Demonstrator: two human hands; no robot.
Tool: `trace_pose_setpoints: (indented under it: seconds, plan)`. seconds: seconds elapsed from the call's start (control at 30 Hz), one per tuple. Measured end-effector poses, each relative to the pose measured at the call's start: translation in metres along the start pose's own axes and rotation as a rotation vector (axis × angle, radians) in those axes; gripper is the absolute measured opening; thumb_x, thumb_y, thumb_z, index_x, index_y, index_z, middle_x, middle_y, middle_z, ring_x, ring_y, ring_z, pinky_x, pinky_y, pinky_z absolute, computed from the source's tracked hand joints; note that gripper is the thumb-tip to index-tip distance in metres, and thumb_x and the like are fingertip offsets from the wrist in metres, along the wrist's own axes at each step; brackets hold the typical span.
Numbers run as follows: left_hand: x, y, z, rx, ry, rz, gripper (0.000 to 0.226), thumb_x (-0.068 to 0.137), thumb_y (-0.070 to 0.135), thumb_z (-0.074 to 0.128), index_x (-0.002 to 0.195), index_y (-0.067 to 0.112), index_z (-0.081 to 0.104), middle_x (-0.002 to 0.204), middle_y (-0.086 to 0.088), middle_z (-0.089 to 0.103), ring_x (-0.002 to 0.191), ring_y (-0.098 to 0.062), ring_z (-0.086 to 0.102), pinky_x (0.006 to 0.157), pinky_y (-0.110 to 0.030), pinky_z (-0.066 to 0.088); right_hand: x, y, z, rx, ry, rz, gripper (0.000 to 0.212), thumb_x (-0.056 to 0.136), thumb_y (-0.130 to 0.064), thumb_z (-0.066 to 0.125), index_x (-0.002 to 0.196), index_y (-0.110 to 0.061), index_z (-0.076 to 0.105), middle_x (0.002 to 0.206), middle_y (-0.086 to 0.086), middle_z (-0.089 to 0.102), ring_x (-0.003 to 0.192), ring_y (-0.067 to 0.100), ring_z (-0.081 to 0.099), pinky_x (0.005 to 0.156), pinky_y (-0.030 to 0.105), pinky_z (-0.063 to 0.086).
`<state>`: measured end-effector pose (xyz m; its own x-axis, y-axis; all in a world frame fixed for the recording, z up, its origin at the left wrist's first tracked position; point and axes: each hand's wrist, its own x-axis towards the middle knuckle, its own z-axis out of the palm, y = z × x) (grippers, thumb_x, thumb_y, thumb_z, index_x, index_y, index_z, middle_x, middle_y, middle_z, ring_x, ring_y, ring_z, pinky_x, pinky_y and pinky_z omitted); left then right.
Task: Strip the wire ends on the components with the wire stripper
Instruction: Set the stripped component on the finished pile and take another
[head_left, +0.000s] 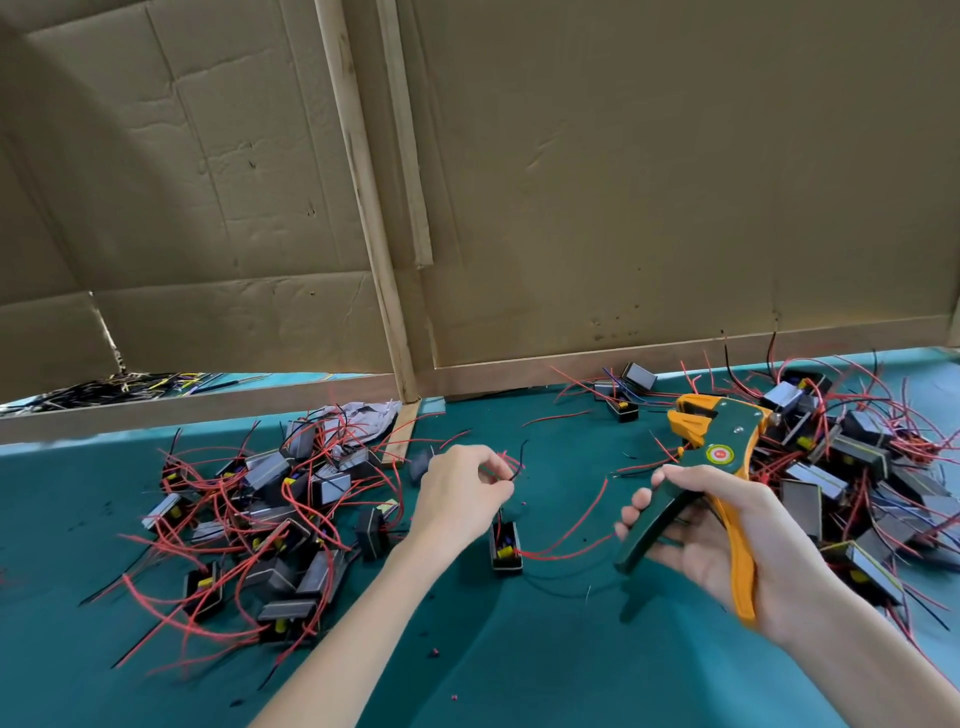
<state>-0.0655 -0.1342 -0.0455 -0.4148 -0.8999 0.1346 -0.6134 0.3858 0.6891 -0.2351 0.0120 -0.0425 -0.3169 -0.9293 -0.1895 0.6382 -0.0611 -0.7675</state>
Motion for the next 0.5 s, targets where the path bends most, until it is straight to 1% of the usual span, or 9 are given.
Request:
trace_pose_setpoints:
  seconds: [0.07, 0.13, 0.17, 0.2, 0.23, 0.3, 0.37, 0.43, 0.5]
  plan:
    - [-0.001, 0.005, -0.004, -0.055, 0.007, 0.01, 0.019, 0.084, 0.016, 0.069, 0.073, 0.029, 0.059, 0.08, 0.005, 0.064, 0.079, -0.017, 0.061, 0.084, -0.032, 0.048, -0.001, -0.002, 0.0, 0.01, 0.001, -0.02, 0.015, 0.071, -0.012, 0.061, 0.081, -0.002, 0.056, 0.07, 0.018, 0.06, 0.066, 0.033, 0.065, 0.064, 0.045, 0.06]
    - [-0.002, 0.011, -0.01, -0.023, 0.019, 0.046, 0.019, 0.087, 0.02, 0.067, 0.075, 0.031, 0.056, 0.094, 0.004, 0.06, 0.095, -0.018, 0.057, 0.089, -0.033, 0.042, -0.001, -0.004, -0.001, 0.021, 0.005, -0.042, 0.016, 0.071, -0.013, 0.061, 0.082, -0.002, 0.056, 0.07, 0.018, 0.06, 0.065, 0.032, 0.065, 0.063, 0.045, 0.061]
    - [-0.003, 0.014, -0.013, -0.006, 0.041, 0.074, 0.018, 0.087, 0.022, 0.067, 0.076, 0.03, 0.057, 0.099, 0.003, 0.059, 0.099, -0.017, 0.054, 0.088, -0.031, 0.039, -0.001, -0.004, -0.001, 0.024, 0.006, -0.054, 0.016, 0.071, -0.013, 0.061, 0.082, -0.002, 0.056, 0.07, 0.018, 0.06, 0.065, 0.032, 0.065, 0.063, 0.044, 0.061]
    - [-0.004, 0.018, -0.016, -0.021, 0.067, 0.105, 0.016, 0.088, 0.022, 0.067, 0.077, 0.028, 0.058, 0.099, 0.002, 0.059, 0.097, -0.017, 0.055, 0.084, -0.029, 0.037, -0.001, -0.005, -0.001, 0.023, 0.005, -0.065, 0.017, 0.07, -0.013, 0.061, 0.082, -0.002, 0.056, 0.07, 0.017, 0.059, 0.065, 0.032, 0.065, 0.064, 0.044, 0.061]
    - [-0.005, 0.022, -0.02, -0.082, 0.084, 0.129, 0.013, 0.088, 0.02, 0.067, 0.078, 0.025, 0.059, 0.094, 0.002, 0.061, 0.092, -0.016, 0.056, 0.08, -0.027, 0.038, -0.001, -0.005, -0.001, 0.021, 0.002, -0.074, 0.018, 0.07, -0.014, 0.061, 0.082, -0.002, 0.056, 0.07, 0.017, 0.059, 0.065, 0.032, 0.064, 0.064, 0.044, 0.061]
    - [-0.007, 0.03, -0.029, -0.311, 0.059, 0.151, 0.011, 0.09, 0.016, 0.066, 0.081, 0.019, 0.06, 0.086, 0.002, 0.065, 0.081, -0.01, 0.059, 0.077, -0.023, 0.041, -0.001, -0.005, -0.001, 0.015, -0.003, -0.088, 0.018, 0.069, -0.014, 0.061, 0.082, -0.002, 0.056, 0.072, 0.017, 0.059, 0.067, 0.032, 0.064, 0.065, 0.044, 0.061]
    - [-0.01, 0.037, -0.036, -0.531, -0.007, 0.189, 0.009, 0.091, 0.013, 0.063, 0.084, 0.015, 0.058, 0.093, -0.006, 0.071, 0.084, -0.01, 0.063, 0.082, -0.02, 0.047, -0.002, -0.004, -0.001, 0.003, -0.009, -0.097, 0.018, 0.07, -0.014, 0.061, 0.082, -0.002, 0.056, 0.073, 0.018, 0.059, 0.068, 0.033, 0.064, 0.064, 0.043, 0.06]
    - [-0.014, 0.044, -0.04, -0.724, -0.056, 0.255, 0.007, 0.094, 0.007, 0.057, 0.088, 0.01, 0.055, 0.099, -0.008, 0.072, 0.088, -0.015, 0.068, 0.089, -0.023, 0.051, -0.003, -0.004, 0.001, -0.007, -0.013, -0.104, 0.018, 0.07, -0.014, 0.061, 0.083, -0.003, 0.056, 0.074, 0.018, 0.059, 0.069, 0.034, 0.064, 0.064, 0.043, 0.061]
    - [-0.017, 0.049, -0.042, -0.842, -0.077, 0.308, 0.01, 0.095, 0.002, 0.052, 0.089, 0.009, 0.054, 0.093, -0.003, 0.072, 0.077, -0.015, 0.068, 0.085, -0.027, 0.055, -0.005, -0.004, 0.002, -0.021, -0.021, -0.109, 0.016, 0.07, -0.014, 0.061, 0.082, -0.003, 0.058, 0.073, 0.018, 0.06, 0.068, 0.033, 0.064, 0.065, 0.044, 0.061]
